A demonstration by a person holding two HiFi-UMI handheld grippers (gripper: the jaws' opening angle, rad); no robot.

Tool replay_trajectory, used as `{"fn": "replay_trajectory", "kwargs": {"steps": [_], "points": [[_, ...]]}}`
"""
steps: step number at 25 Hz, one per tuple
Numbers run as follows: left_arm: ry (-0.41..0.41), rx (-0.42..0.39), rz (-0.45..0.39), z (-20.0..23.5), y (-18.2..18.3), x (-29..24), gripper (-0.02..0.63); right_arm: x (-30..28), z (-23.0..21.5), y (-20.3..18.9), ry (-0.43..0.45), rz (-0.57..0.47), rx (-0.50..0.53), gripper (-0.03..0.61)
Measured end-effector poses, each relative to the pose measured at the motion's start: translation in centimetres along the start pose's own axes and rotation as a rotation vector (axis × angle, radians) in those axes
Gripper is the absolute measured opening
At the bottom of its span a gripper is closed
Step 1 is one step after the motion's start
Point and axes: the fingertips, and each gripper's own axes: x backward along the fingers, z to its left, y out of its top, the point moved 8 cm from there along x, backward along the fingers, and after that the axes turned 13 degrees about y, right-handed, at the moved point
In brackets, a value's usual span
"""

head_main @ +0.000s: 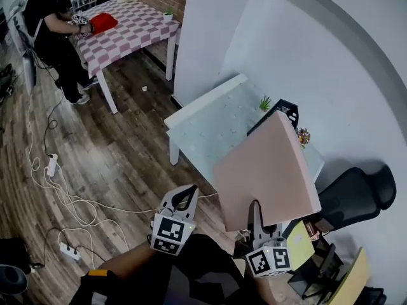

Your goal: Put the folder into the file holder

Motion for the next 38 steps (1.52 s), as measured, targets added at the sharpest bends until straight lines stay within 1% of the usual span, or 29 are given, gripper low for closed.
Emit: {"fn": "replay_trajectory", "kwargs": {"steps": [4, 6, 9, 12, 19, 25, 31, 38], "points": [[-0.081, -0.004, -0.010, 0.5, 0.5, -2.1, 0.008, 0.8, 0.0, 2.0, -0.107, -0.042, 0.037, 0.129], [-0.107, -0.007, -0.015, 1.0, 0.9, -2.9, 0.009, 1.2, 0.0, 2.9, -0.154, -0.059, 0.051, 0.129], [-0.132, -0.011, -0.024, 1.4, 1.5, -3.8, 0.009, 1.8, -0.1, 4.1, -0.208, -0.071, 0.076, 0.129], [-0.157, -0.015, -0.015, 1.3, 1.8, -5.0, 0.009, 2.2, -0.7, 5.0, -0.257, -0.069, 0.104, 0.129], [-0.192, -0.050, 0.013, -0.3, 2.7, -9.2, 0.009, 2.2, -4.2, 6.3, -0.349, -0.060, 0.160, 0.127], [-0.189, -0.080, 0.018, -1.8, 4.4, -13.2, 0.009, -0.1, -9.1, 6.5, -0.362, -0.057, 0.159, 0.126], [-0.184, -0.096, 0.024, -2.7, 6.1, -17.1, 0.009, -4.0, -12.7, 7.0, -0.339, -0.069, 0.173, 0.123], [-0.172, -0.107, 0.071, -3.0, 6.0, -19.6, 0.009, -6.8, -15.5, 6.9, -0.329, -0.069, 0.177, 0.123]]}}
